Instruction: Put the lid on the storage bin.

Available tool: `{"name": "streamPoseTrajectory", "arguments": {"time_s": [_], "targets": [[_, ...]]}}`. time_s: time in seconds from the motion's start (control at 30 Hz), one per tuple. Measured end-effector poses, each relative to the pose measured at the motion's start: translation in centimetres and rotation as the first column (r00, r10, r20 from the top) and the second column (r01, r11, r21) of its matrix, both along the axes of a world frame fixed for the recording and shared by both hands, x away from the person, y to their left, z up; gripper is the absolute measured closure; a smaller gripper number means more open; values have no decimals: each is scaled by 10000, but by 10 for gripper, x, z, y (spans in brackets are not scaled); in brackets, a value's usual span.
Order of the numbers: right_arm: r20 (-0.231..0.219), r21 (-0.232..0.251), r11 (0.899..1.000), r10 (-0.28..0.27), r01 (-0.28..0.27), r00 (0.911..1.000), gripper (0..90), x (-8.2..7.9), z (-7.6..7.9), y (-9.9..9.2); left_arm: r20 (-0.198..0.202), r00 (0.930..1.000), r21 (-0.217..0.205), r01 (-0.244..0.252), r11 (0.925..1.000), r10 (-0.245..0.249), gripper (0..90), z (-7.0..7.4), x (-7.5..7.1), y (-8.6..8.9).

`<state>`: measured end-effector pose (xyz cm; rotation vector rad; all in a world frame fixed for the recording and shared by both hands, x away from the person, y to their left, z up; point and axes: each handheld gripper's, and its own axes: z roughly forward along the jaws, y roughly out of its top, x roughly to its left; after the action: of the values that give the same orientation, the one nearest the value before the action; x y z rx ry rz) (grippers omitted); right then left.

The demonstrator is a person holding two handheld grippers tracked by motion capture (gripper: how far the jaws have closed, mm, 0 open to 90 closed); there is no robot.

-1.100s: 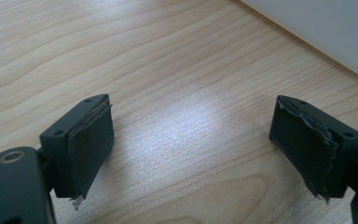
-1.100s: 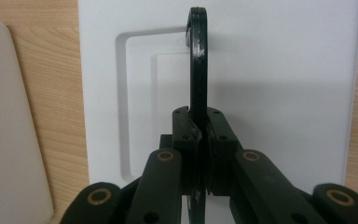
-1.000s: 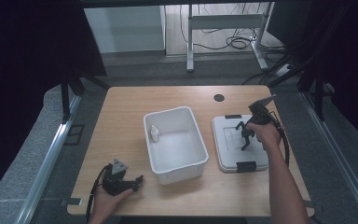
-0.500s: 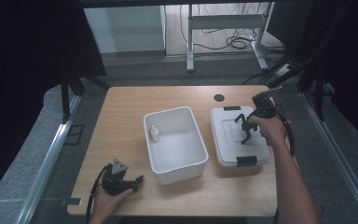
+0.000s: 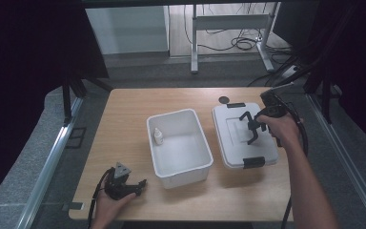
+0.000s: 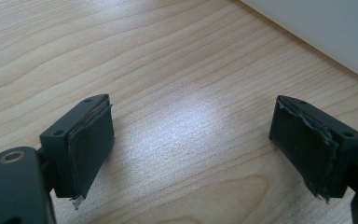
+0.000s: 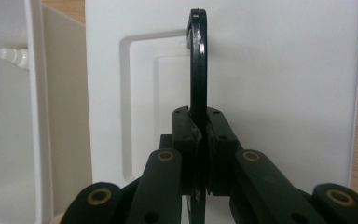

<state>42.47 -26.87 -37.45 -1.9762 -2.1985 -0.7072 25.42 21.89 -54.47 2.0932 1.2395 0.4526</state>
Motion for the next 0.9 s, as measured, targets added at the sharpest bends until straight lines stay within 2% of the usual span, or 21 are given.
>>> {"name": "streamPoseTrajectory", "arguments": {"time_s": [0.17,0.5,0.67,0.9], "targets": [[257,5,9999,108,-108,9996,849,-4,12,4,1,10000,9,20,10000,-20,137,0,0,0],[715,148,9997,204,-215,9972,849,-14,48,14,-16,10000,19,32,10000,-31,137,0,0,0],[805,169,9994,282,-296,9964,849,-18,59,19,-17,10000,19,33,10000,-33,137,0,0,0],[710,238,9980,575,-593,9958,848,-22,72,33,-33,10000,74,60,10000,-60,137,0,0,1]]}}
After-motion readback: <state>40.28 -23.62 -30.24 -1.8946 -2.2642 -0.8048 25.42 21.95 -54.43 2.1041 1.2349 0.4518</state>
